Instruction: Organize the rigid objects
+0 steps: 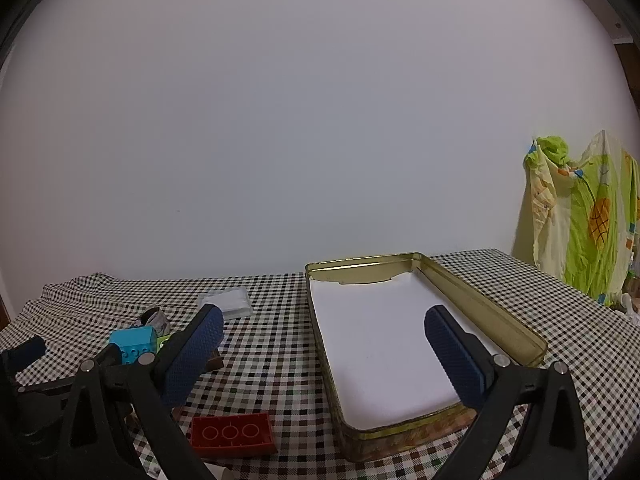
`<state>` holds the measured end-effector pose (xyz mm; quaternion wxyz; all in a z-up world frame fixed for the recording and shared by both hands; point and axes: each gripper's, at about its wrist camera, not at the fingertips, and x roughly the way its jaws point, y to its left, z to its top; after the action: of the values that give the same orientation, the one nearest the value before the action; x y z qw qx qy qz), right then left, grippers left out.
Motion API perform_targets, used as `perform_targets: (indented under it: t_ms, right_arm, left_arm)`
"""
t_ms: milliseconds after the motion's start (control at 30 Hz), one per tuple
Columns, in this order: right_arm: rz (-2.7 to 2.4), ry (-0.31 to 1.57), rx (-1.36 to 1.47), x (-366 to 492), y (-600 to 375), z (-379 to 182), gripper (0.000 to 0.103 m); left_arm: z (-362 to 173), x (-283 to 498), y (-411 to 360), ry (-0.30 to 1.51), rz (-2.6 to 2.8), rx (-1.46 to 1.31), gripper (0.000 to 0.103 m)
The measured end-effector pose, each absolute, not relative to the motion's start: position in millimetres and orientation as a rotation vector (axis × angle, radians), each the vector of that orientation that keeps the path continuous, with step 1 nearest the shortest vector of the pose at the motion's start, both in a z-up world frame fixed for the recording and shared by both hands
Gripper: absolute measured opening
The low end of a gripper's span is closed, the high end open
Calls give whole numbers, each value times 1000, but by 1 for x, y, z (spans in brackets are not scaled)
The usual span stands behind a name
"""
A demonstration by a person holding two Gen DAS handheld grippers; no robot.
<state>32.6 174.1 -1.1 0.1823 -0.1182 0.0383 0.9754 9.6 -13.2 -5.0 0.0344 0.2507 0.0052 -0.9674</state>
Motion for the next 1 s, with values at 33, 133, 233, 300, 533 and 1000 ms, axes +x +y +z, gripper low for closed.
perform_targets:
  t_ms: [33, 133, 233, 300, 533, 1000]
  right_arm:
    - [2755, 109, -334, 33, 174, -1, 102]
    - [2763, 111, -343, 32, 174, -1, 102]
    - [2763, 113, -348, 31, 174, -1, 102]
    - [2760, 119, -346, 31, 175, 0, 102]
    - [2770, 164, -370, 29, 180, 1, 102]
    - [2806, 131, -452, 26, 180, -3, 78]
  left_arm:
    - [-5, 12, -14, 9, -2972, 777, 103]
    - [-6, 19, -17, 2, -2980, 806, 103]
    - [-5, 29, -25, 10, -2996, 842, 103]
    - [-4, 38, -35, 27, -2998, 860, 103]
    - [-5, 57, -76, 127, -2984, 940, 102]
    - [-39, 27, -24, -17, -2991, 1369, 57]
